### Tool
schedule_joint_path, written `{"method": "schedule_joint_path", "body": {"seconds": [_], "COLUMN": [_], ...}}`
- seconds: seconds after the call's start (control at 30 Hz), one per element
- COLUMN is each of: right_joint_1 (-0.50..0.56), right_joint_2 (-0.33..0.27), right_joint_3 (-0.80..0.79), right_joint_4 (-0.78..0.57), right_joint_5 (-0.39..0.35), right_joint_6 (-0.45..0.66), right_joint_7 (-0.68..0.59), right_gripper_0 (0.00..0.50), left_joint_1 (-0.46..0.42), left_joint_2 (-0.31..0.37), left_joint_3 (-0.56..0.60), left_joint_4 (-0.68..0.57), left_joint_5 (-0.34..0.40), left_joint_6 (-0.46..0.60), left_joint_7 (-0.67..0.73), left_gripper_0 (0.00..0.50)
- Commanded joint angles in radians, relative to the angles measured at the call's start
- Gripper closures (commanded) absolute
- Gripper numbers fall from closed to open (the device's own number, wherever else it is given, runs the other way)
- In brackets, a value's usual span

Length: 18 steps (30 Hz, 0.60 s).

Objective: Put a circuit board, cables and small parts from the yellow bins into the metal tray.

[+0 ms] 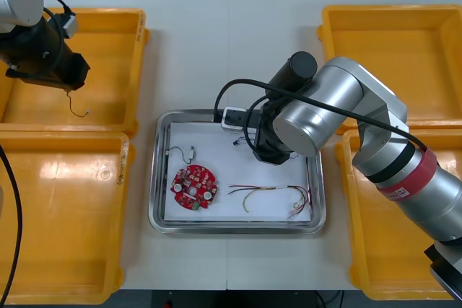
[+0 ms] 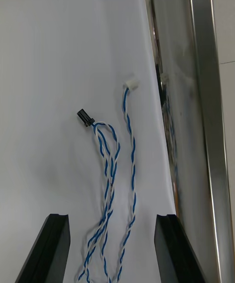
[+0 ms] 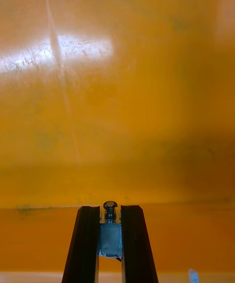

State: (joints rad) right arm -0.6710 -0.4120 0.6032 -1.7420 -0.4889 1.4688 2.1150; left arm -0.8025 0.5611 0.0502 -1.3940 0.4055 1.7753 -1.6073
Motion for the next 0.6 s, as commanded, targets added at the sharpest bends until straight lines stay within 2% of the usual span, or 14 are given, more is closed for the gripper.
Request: {"method": "schedule_joint_path", "body": {"seconds": [0.03,0.2,0.37,0.6], "right_joint_1": [-0.002,-0.013,-0.036,-0.090], "right_joint_2": [-0.022,-0.022,-0.022,-0.022], "right_joint_3": [-0.005,-0.031,-0.075,-0.168], "right_joint_4": [-0.013,-0.022,-0.031,-0.053], "right_joint_5": [0.001,-0.019,-0.083,-0.169], "right_joint_6": [-0.010,0.030,0.102,0.266], "right_joint_7": [-0.009,-0.021,-0.033,-0.055], "right_gripper_0": [0.000,0.000,0.000,0.000], "left_joint_1": [0.046,0.086,0.112,0.154], "left_joint_2": [0.028,-0.009,-0.052,-0.095], "left_joint_3": [0.026,0.025,0.022,-0.039], "left_joint_4": [-0.143,-0.264,-0.359,-0.457], "left_joint_5": [-0.013,-0.008,-0.008,-0.011], "left_joint_6": [0.066,0.128,0.145,0.145], "left_joint_7": [-0.089,-0.011,0.047,0.152], "left_gripper_0": [0.500,0.500,0.500,0.500]}}
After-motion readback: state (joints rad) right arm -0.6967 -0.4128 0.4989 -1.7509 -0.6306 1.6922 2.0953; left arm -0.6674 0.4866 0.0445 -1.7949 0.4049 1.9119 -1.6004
